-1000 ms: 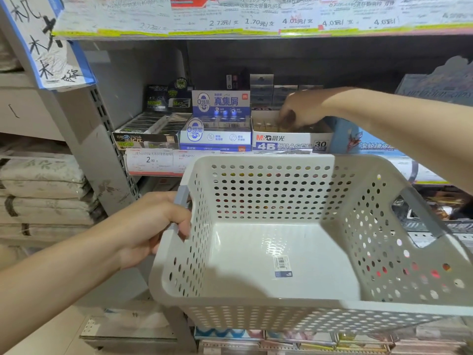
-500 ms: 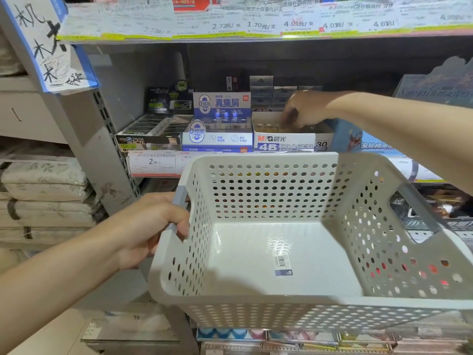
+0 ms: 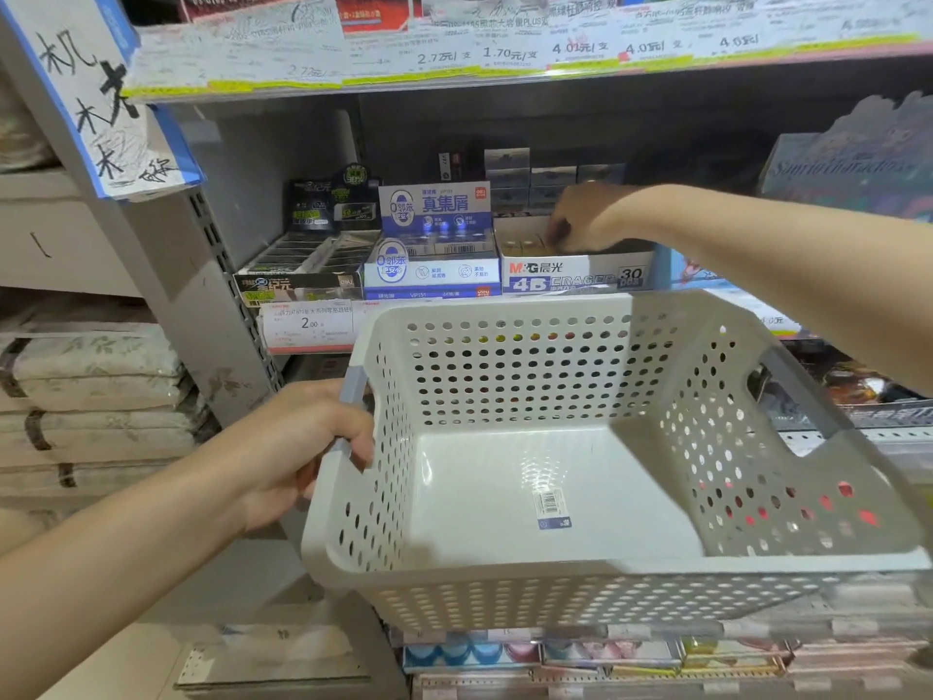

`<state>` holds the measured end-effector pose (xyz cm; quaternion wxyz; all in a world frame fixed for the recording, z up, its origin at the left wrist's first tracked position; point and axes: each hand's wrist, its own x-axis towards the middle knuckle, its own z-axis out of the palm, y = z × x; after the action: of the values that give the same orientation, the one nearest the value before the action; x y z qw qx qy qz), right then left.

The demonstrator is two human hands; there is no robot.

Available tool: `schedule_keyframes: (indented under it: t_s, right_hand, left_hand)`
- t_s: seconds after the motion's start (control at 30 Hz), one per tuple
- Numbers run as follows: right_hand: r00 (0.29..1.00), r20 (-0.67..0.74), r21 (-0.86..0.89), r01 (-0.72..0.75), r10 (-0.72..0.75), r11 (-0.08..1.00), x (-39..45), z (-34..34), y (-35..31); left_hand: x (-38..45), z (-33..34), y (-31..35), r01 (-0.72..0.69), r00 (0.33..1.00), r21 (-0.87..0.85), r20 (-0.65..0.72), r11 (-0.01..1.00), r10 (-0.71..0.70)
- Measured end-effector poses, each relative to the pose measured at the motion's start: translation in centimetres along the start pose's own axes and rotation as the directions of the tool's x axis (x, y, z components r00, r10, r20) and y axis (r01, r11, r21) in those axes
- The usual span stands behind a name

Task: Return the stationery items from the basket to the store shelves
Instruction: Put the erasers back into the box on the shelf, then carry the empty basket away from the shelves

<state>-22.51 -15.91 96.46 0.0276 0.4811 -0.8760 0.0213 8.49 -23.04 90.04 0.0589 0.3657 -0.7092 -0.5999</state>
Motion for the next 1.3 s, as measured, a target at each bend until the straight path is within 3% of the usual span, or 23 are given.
schedule_keyframes:
  t_s: [0.17,0.37,0.47,0.8,1.07,1.2,1.3]
  right_hand:
    - [0.994,-0.099,-0.010,-0.056,0.055,0.998,-1.1,-0.1,-1.1]
    - [0.927,-0.374,0.101,0.016,0.023,0.995,-7.0,-0.8,-3.4]
    - [0.905,-0.423,0.165,0.031,0.042,0.986,-11.0,0.0,-4.3]
    - [0.932,-0.307,0.113,-0.168,0.195,0.979,-22.0,8.1,-4.0]
    - [0.932,-0.168,0.305,-0.260,0.321,0.916,-26.9,13.0,-1.7]
    - [0.949,-0.082,0.399,-0.250,0.306,0.882,-29.6,16.2,0.4]
    - [0.959,-0.094,0.485,-0.191,0.268,0.854,-31.7,17.8,0.8]
  left_hand:
    - [0.0,-1.2,-0.7,-0.024,1.000,0.020,0.004,1.000,0.024]
    - [0.0,-2.7,-2.2,-0.079,0.997,0.005,0.019,0.997,0.079]
    - [-0.3,-3.3,-3.3,-0.103,0.995,0.013,0.015,0.995,0.103]
    - [-2.6,-1.9,-7.3,-0.100,0.995,-0.040,-0.030,0.994,0.099]
    - [-5.4,2.3,-10.6,-0.054,0.994,-0.092,-0.095,0.994,0.046]
    - [-6.9,4.4,-12.8,-0.041,0.992,-0.115,-0.120,0.993,0.027]
    - [-7.9,5.9,-14.7,-0.007,0.990,-0.152,-0.141,0.988,-0.015]
